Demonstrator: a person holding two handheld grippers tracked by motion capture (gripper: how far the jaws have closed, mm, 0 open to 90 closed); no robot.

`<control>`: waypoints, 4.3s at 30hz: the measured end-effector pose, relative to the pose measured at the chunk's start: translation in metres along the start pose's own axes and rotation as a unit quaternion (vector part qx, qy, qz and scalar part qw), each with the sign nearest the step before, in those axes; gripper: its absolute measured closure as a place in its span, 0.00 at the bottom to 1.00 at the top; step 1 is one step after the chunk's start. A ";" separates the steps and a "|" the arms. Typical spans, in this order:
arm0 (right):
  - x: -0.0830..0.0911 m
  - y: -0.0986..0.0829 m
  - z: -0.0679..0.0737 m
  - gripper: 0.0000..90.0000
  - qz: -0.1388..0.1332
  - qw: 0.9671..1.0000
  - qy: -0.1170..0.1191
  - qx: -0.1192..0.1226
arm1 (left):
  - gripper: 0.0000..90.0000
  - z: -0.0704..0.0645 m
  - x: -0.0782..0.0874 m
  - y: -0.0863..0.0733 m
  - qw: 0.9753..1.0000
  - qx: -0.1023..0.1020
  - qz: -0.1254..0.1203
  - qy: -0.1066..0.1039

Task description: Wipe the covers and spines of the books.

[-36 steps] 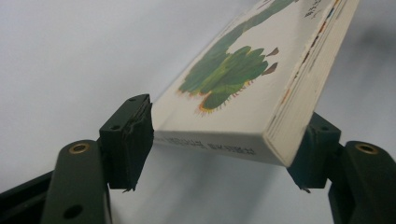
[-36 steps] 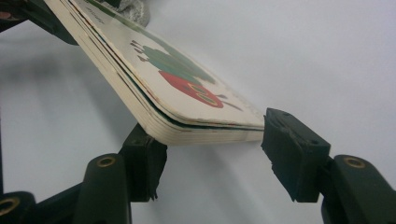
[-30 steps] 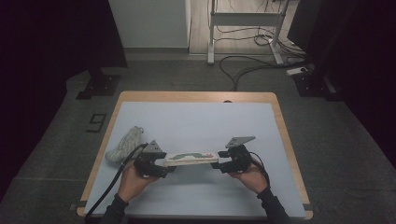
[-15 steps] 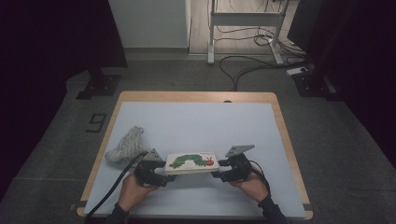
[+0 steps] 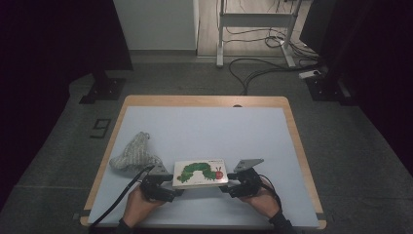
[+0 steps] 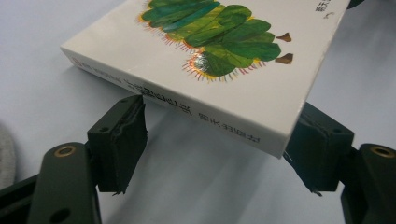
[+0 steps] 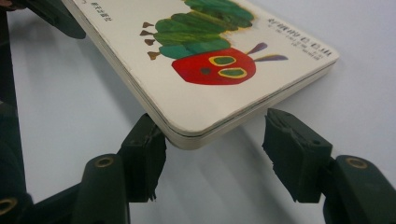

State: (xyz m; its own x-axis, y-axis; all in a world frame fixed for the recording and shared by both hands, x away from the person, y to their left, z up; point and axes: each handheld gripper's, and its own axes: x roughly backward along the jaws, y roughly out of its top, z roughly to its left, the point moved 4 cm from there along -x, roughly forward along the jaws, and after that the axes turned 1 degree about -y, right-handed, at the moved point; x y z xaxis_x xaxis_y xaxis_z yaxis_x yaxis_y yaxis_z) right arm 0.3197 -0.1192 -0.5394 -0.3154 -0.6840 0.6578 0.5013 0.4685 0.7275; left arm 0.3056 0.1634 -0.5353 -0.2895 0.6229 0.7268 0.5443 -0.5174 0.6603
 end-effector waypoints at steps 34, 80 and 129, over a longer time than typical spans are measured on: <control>-0.008 -0.016 0.009 0.43 0.000 0.999 -0.017 0.030 | 0.40 0.000 -0.004 -0.016 0.999 -0.033 0.006 0.024; -0.017 -0.004 -0.013 0.56 -0.018 0.997 -0.075 0.029 | 0.55 0.028 -0.017 0.009 0.998 -0.044 -0.012 0.049; 0.011 0.014 -0.020 0.22 -0.017 0.995 -0.092 0.042 | 0.14 0.016 0.033 0.000 0.997 -0.029 -0.045 0.061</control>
State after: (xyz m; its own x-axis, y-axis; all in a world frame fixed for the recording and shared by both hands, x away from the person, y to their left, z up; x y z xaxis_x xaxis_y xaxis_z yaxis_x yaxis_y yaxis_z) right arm 0.3391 -0.1317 -0.5260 -0.4768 -0.5903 0.6513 0.4207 0.4972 0.7588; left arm 0.3092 0.1935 -0.5140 -0.4310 0.5944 0.6789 0.4659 -0.4977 0.7316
